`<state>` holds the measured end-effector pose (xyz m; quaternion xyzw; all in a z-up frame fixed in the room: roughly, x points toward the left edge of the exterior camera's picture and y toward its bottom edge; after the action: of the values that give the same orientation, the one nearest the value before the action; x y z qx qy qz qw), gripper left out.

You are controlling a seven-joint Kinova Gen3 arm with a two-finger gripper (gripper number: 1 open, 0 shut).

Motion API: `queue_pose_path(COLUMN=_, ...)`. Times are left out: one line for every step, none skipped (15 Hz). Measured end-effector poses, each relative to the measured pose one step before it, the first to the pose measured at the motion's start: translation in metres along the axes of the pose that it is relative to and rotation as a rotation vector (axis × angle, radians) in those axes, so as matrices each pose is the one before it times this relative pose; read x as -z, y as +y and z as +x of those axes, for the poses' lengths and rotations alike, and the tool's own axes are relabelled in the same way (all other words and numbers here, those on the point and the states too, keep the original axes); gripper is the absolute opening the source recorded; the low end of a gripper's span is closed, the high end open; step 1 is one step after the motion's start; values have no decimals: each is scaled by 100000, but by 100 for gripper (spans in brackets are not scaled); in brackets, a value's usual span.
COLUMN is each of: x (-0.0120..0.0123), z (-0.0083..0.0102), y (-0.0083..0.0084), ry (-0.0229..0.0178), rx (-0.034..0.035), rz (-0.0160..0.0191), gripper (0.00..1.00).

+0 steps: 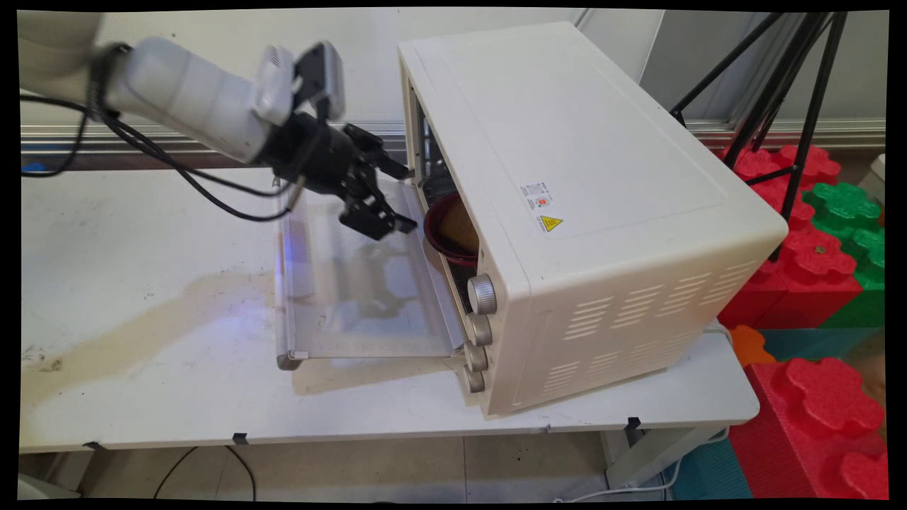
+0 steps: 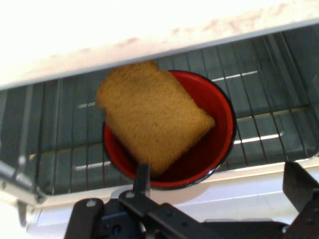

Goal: Close the oven

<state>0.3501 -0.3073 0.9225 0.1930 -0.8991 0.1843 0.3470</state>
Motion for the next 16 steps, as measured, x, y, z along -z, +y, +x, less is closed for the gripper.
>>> queue_pose_path(x=1030, z=-1, y=-289, ry=-233, rx=3088, rz=400, gripper=100)
queue_pose_path(x=1048, z=32, y=-292, ry=-250, rx=2903, rz=413, gripper=100)
queue_pose_path(x=585, z=29, y=-167, ry=-141, rx=1539, rz=185, gripper=100)
queue_pose_path(x=891, z=16, y=-258, ry=-296, rx=2260, rz=301, gripper=100)
queue_pose_path(x=841, z=50, y=-227, ry=-296, rx=2001, rz=199, gripper=100)
queue_pose_path(x=1045, z=-21, y=-249, ry=-411, rx=2225, rz=294, gripper=100)
queue_pose_path(x=1024, z=-52, y=-192, ry=-553, rx=2008, rz=-14, gripper=100)
queue_pose_path(x=741, z=-89, y=-94, ry=-551, rx=1230, rz=-168, gripper=100)
queue_pose_path(x=755, z=-144, y=-84, ry=-643, rx=1156, rz=-184, gripper=100)
queue_pose_path(x=1155, z=-265, y=-119, ry=-1017, rx=1579, rz=-325, gripper=100)
queue_pose_path(x=719, z=-225, y=-44, ry=-640, rx=805, rz=-209, gripper=100)
queue_pose_path(x=1020, z=-429, y=-41, ry=-956, rx=935, rz=-250, gripper=100)
queue_pose_path(x=871, z=-495, y=-7, ry=-896, rx=630, rz=-156, gripper=100)
queue_pose_path(x=1004, z=-692, y=34, ry=-1073, rx=813, rz=-45, gripper=100)
queue_pose_path(x=973, z=-793, y=62, ry=-1143, rx=566, rz=-173, gripper=100)
queue_pose_path(x=668, z=-635, y=91, ry=-839, rx=301, rz=-180, gripper=100)
